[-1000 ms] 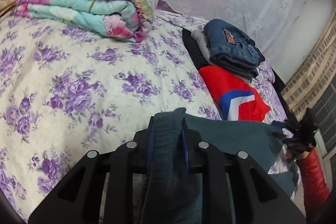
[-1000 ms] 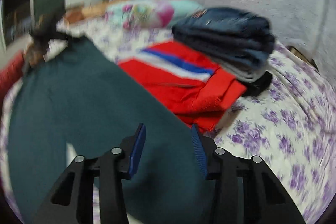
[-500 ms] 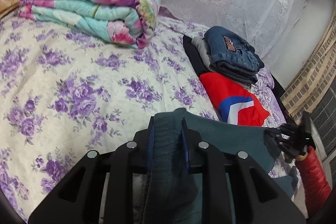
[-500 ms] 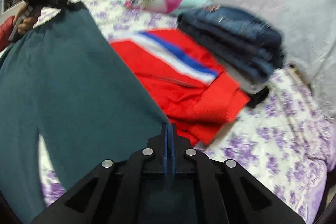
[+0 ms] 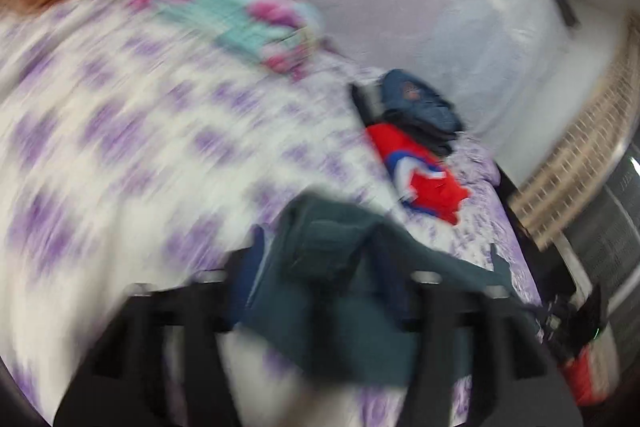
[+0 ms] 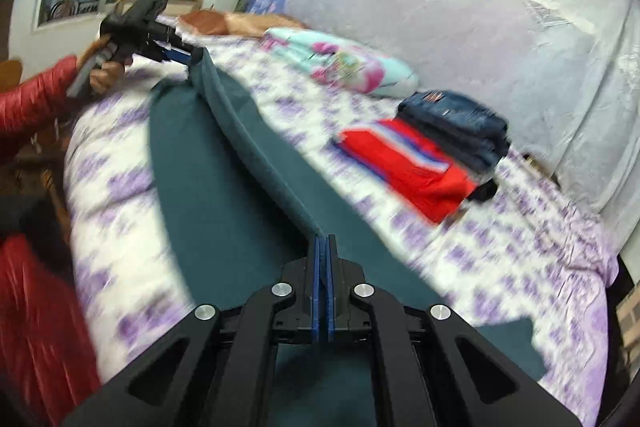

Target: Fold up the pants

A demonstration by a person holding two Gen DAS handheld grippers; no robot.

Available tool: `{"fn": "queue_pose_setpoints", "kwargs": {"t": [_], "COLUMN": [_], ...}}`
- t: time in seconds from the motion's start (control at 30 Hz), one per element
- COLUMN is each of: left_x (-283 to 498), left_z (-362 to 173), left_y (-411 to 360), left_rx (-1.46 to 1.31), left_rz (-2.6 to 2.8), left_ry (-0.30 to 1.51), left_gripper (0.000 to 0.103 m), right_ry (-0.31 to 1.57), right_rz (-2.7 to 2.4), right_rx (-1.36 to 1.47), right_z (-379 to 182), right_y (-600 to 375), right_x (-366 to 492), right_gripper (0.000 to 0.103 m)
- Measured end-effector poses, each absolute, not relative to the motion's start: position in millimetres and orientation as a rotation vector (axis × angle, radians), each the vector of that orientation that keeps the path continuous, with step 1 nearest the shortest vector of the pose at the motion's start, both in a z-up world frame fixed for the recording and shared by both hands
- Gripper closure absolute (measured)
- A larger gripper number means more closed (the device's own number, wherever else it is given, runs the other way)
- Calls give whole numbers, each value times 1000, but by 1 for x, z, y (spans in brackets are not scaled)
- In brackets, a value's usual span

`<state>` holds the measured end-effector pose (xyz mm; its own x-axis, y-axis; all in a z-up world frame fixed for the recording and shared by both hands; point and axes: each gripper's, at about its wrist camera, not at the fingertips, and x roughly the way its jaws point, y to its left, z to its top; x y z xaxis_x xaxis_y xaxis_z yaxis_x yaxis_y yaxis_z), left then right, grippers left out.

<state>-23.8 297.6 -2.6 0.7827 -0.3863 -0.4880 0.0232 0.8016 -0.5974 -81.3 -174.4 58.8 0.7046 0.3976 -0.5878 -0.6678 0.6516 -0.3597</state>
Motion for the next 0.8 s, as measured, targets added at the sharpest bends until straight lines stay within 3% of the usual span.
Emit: {"fn": "queue_pose_setpoints", "kwargs": {"t": [0.07, 0.2, 0.47, 0.73, 0.8], "left_x": [-47, -69, -48, -28, -27], "left_z": [-9, -9, 2, -13, -12], "left_y": [309, 307, 274, 278, 281], "left_rx": [-694, -782, -695, -710, -720], "left_rz": [-236, -274, -184, -144, -144], "left_ry": [632, 634, 707, 766, 760], "left_gripper": [32, 32, 34, 89, 93], "right_ry": [529, 542, 525, 522, 524], "right_rz": [642, 633, 629, 618, 615], "right_rx": [-571, -502, -458, -438, -424], "right_z": [44, 29, 23, 25, 27], "right_y": [-176, -185, -189, -189, -188], "right_x": [-89, -92, -94, -94, -94], "right_gripper": [100, 100, 100, 100, 100]}}
